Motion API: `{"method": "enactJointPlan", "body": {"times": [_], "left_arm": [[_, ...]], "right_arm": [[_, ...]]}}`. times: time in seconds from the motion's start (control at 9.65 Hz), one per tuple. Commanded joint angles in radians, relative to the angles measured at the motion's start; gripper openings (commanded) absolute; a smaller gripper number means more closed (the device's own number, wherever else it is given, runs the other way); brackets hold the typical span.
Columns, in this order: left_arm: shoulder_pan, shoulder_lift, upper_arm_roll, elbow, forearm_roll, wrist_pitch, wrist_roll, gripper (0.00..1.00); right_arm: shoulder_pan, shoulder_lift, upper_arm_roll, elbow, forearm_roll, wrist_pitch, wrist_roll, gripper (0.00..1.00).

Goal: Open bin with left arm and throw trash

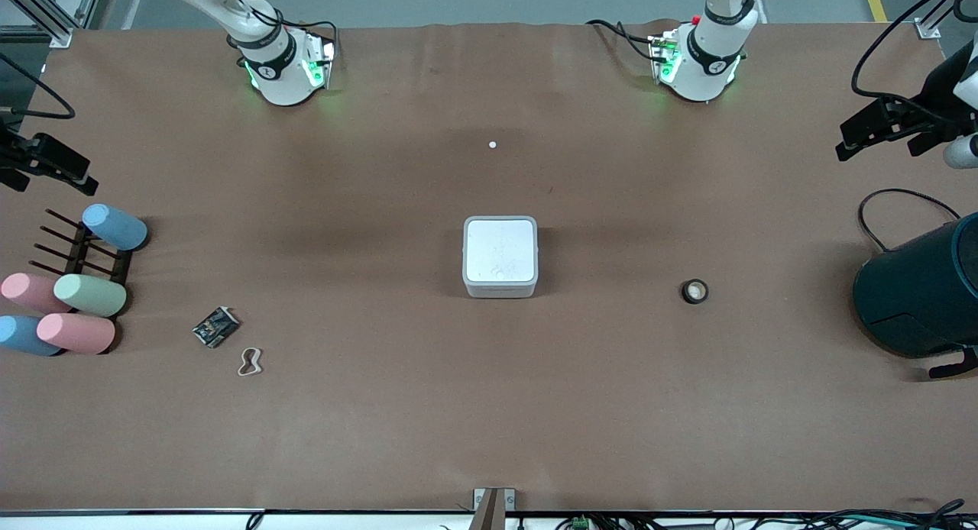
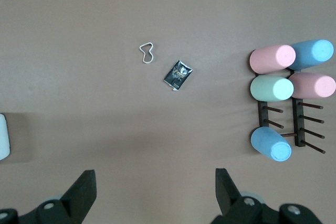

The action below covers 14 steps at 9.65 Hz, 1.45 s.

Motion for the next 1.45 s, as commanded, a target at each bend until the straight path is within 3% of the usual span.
{"method": "enactJointPlan", "body": {"times": [0.0,0.31,0.41,0.52,0.62,0.73,1.14,1.35], "left_arm": [[-0.014,-0.002,-0.009,0.003,-0.008,0.012,-0.011,0.99],[-0.096,0.103,-0.044,0.003,-0.013,0.024,-0.013,0.98],[-0.150,0.134,-0.047,0.002,-0.017,0.062,-0.027,0.80],[-0.197,0.181,-0.048,0.005,-0.032,0.073,-0.130,0.51],[-0.207,0.232,-0.048,0.002,-0.133,0.114,-0.265,0.23],[-0.257,0.275,-0.061,0.003,-0.146,0.174,-0.330,0.00],[-0.484,0.479,-0.058,0.009,-0.142,0.457,-0.516,0.00],[-0.535,0.557,-0.058,0.017,-0.091,0.568,-0.553,0.00]], "right_arm": [[0.004,-0.019,0.006,-0.025,-0.001,-0.036,-0.007,1.00],[0.004,-0.019,0.006,-0.025,-0.003,-0.038,-0.007,1.00],[0.005,-0.019,0.006,-0.028,-0.003,-0.038,-0.007,1.00],[0.010,-0.020,0.008,-0.046,-0.003,-0.029,-0.006,1.00],[0.016,-0.022,0.008,-0.057,-0.001,-0.021,-0.006,1.00],[0.016,-0.022,0.008,-0.077,-0.001,-0.003,-0.004,1.00],[0.043,-0.022,0.006,-0.210,-0.001,0.144,-0.004,1.00],[0.060,-0.020,0.006,-0.276,-0.001,0.227,-0.006,1.00]]}}
